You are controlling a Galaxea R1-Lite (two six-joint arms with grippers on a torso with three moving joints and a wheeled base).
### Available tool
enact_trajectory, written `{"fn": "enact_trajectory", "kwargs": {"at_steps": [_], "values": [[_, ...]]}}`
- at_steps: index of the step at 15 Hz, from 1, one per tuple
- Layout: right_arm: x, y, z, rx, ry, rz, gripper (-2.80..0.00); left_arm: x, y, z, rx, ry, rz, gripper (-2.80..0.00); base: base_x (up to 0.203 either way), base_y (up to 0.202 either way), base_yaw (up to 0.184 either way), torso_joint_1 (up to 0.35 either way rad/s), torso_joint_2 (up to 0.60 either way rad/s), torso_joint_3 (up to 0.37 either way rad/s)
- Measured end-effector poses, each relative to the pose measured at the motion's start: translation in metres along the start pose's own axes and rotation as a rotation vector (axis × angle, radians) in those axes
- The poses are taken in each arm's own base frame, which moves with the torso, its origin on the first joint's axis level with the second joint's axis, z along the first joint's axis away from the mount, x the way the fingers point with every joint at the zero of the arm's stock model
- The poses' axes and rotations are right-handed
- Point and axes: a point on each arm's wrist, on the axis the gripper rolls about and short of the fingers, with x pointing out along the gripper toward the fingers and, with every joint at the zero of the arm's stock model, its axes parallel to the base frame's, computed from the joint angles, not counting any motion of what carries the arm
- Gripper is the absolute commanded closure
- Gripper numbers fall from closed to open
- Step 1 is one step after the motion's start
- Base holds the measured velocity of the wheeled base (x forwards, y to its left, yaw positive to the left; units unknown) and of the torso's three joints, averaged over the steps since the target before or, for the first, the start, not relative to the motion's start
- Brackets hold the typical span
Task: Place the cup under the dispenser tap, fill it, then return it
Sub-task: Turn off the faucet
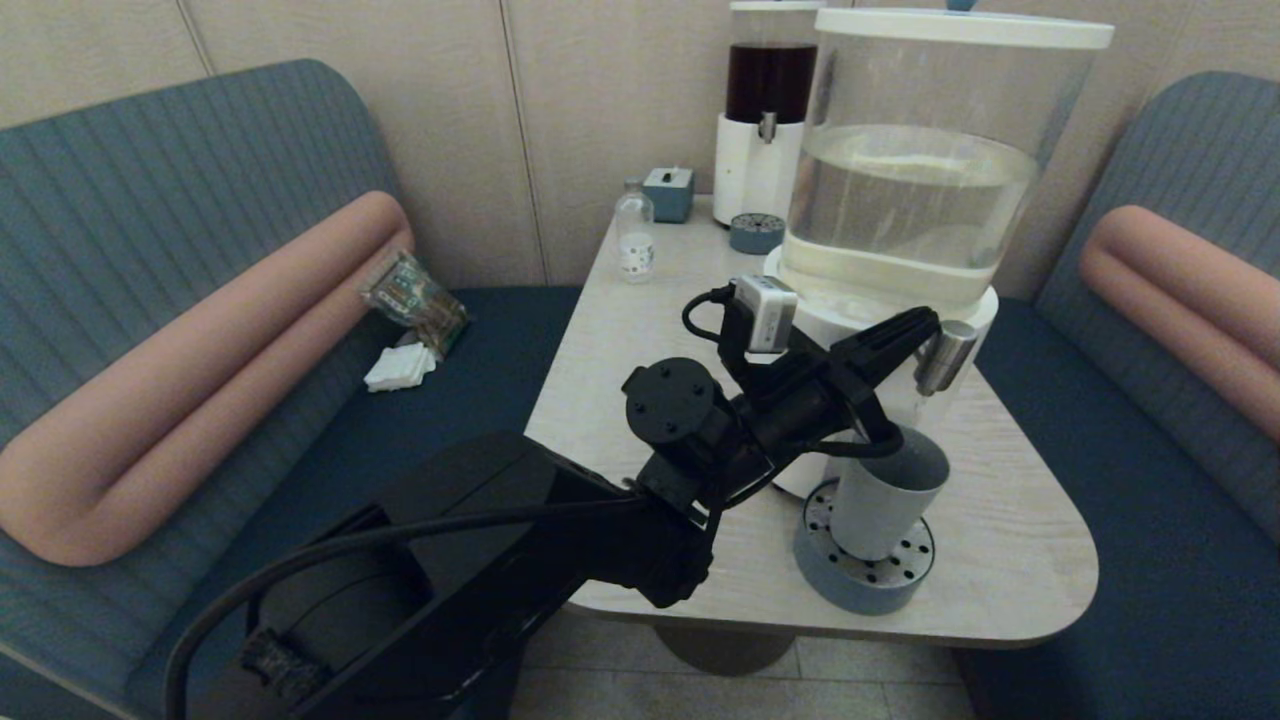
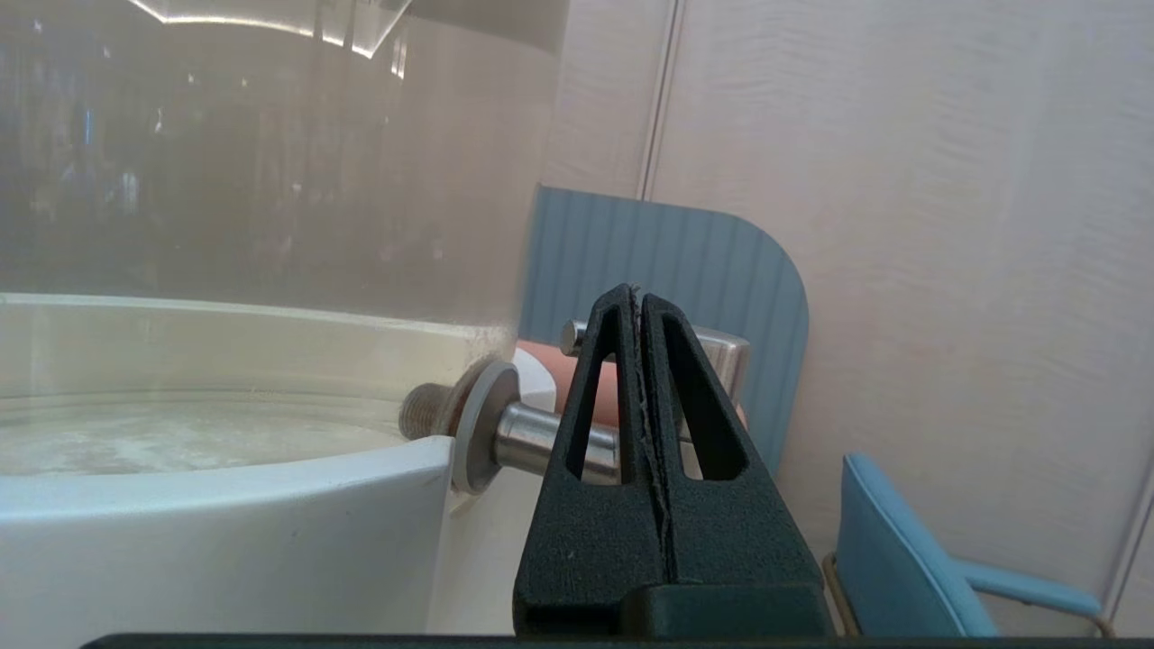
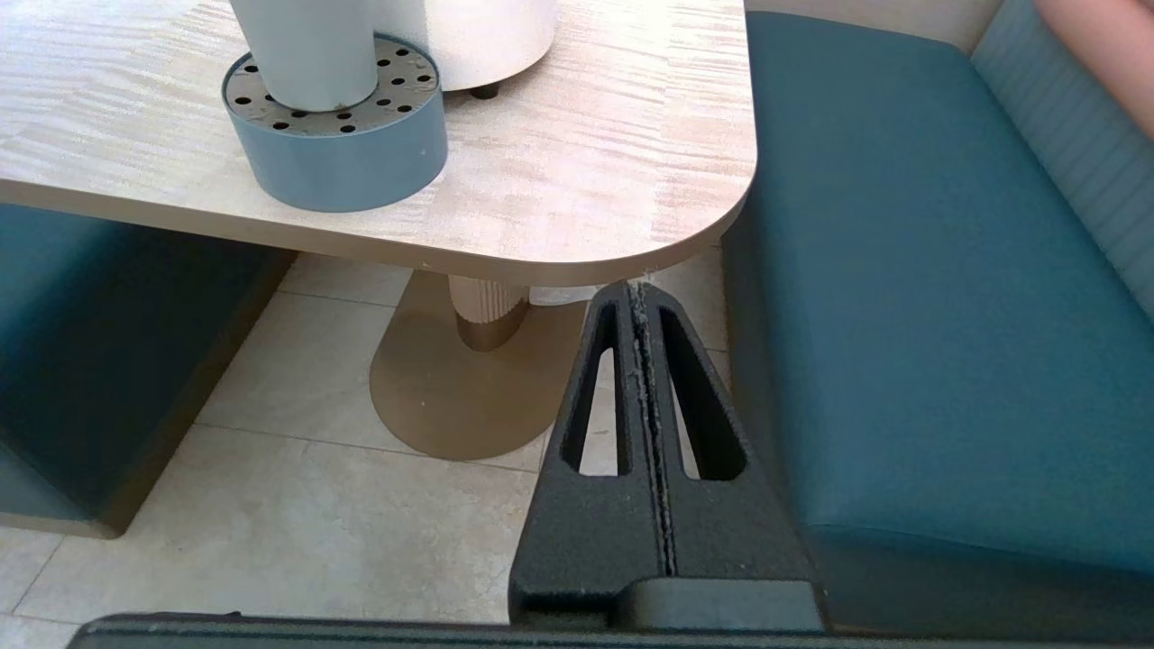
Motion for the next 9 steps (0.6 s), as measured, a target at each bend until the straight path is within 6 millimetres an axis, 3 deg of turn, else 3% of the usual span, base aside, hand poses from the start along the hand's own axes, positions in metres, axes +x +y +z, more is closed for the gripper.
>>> {"fn": "enact_trajectory", "kwargs": {"at_steps": [9], "values": [[0.0000,0.0000,0.0000,0.000,0.000,0.000,0.00,0.0057,0.0054,-0.0085,-0.018,-0.030,-0.017,0.00,0.000,0.000,0.000,0.000,0.00,0.000]]}}
